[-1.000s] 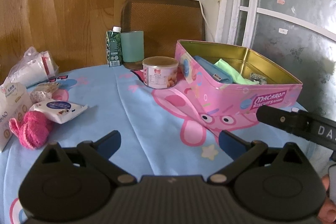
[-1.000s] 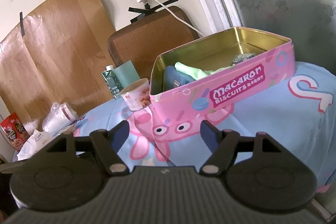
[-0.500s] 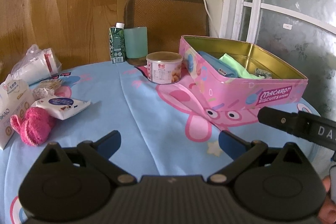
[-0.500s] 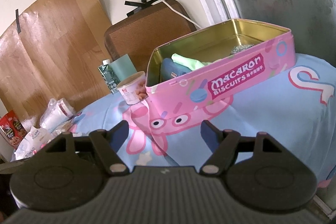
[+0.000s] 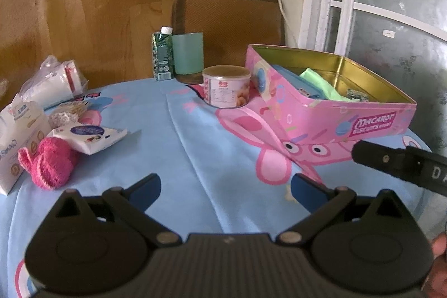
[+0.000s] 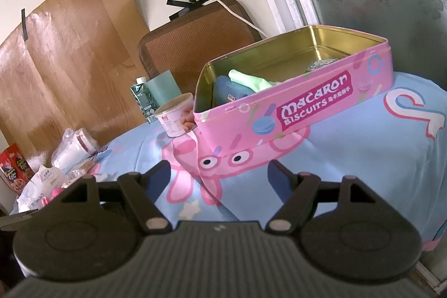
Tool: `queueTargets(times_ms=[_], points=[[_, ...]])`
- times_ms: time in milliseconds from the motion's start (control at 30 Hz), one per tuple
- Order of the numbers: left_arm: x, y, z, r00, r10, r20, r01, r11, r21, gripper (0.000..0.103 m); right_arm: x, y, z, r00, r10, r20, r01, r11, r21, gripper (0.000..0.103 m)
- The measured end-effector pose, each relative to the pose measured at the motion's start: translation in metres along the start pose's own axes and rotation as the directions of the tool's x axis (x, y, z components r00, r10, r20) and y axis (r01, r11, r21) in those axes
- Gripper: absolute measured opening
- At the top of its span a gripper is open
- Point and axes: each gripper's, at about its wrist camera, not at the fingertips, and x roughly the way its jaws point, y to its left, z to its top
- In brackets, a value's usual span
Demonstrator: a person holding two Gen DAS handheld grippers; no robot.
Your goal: Organize soft objects
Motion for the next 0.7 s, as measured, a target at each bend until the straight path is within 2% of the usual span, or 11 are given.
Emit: queueTargets(times_ms=[200,267,367,433,500,600,633,700], points=[[-0.002,0.018,-0.008,0.999,0.047,0.016,-0.047,0.999,0.001,0.103,0.006,0.007,-0.004,0.999,0.014,-0.029,-0.015,1.0,-0.025,0.079],[-0.006,0.034,-0.015,0.996,0.08,0.035,-0.08,0.997,-0.005,0.103,0.011,0.017,-0.008,0.998,0.04,-0.054,-0.044,0.996,-0.072,0.079],[-0.014,0.073,-0.029,0.985,0.166,0.047,-0.164,0.985,-0.049,0.103,0.026,0.04,-0.017,0.99,0.09,-0.108,-0.11,0.976,-0.19,0.079],[-0.018,0.104,-0.038,0.97,0.238,0.037,-0.234,0.967,-0.102,0.103,0.039,0.057,-0.024,0.98,0.127,-0.154,-0.163,0.954,-0.253,0.079],[-0.024,0.136,-0.046,0.947,0.32,0.022,-0.312,0.935,-0.171,0.103,0.052,0.076,-0.029,0.969,0.158,-0.189,-0.21,0.93,-0.3,0.079],[-0.033,0.173,-0.054,0.914,0.404,0.031,-0.383,0.888,-0.255,0.103,0.069,0.11,-0.034,0.938,0.244,-0.247,-0.319,0.885,-0.338,0.079],[-0.034,0.182,-0.055,0.913,0.407,0.023,-0.383,0.876,-0.293,0.103,0.073,0.121,-0.036,0.925,0.274,-0.262,-0.356,0.866,-0.353,0.079],[-0.04,0.202,-0.06,0.934,0.353,0.047,-0.305,0.861,-0.406,0.103,0.082,0.144,-0.04,0.904,0.319,-0.283,-0.412,0.825,-0.387,0.079]])
